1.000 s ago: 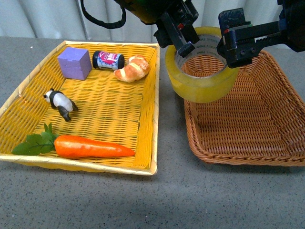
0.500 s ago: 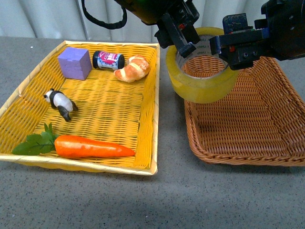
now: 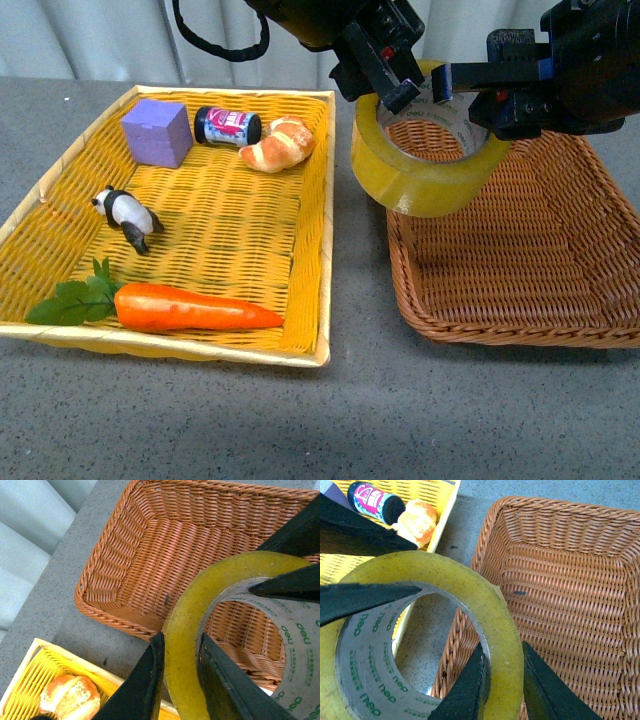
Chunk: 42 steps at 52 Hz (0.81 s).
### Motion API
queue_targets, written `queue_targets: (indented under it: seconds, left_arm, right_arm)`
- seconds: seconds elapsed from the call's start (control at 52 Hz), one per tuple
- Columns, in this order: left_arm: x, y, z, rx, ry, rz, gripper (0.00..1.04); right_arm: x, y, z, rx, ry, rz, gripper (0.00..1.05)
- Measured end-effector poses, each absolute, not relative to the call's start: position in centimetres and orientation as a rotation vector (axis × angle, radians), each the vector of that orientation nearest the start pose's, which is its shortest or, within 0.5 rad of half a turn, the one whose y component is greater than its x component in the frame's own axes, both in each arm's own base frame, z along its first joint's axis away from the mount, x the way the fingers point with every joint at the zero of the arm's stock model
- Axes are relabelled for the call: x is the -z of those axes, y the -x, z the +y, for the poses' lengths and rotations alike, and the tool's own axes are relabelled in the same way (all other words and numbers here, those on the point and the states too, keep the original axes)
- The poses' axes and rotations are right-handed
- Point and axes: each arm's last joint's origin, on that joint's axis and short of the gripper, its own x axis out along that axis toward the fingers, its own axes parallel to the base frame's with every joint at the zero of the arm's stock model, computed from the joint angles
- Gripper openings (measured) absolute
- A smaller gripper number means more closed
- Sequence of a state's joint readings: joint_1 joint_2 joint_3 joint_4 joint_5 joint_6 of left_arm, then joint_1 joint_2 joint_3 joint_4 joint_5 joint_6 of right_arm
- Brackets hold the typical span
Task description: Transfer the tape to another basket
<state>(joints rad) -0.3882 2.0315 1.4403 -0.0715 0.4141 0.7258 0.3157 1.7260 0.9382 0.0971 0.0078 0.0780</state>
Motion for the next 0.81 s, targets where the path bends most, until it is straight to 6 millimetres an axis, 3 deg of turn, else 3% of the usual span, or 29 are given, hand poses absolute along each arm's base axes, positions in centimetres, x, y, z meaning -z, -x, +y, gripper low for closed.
queue_targets:
  seconds: [0.058,0.231,0.327,0.404,0.654,0.808]
  left_arm:
    - [-19.5,-41.1,-18.1,0.982,-0.663,0.362,0.33]
    - [-20.1,-40.7,-17.4,0.709,-0.722,0.244,0.6]
    - [-20.2,-40.2,-15.7,0.583,-0.678,0.228,0.81]
    - [-19.9,-40.5,-13.3,0.366,-0.602,0.194,0.99]
    - [-18.1,-40.5,-7.1,-0.03,-0.35,0.239,0.98]
    - [-17.2,-39.7,-5.9,-0.098,-0.255,0.255,0.98]
  right_arm:
    - [-17.0,-33.6,10.6,-0.258,0.04,0.697,0.15]
    - [-15.8,-34.6,9.2,-0.219,0.056,0.708,0.14]
    - [-14.9,-35.4,7.5,-0.179,0.044,0.729,0.14]
    - [-13.7,-36.1,6.0,-0.138,0.032,0.748,0.14]
    - [-10.3,-37.4,3.5,-0.077,0.028,0.783,0.14]
    - [-8.7,-38.0,3.7,-0.107,0.035,0.818,0.14]
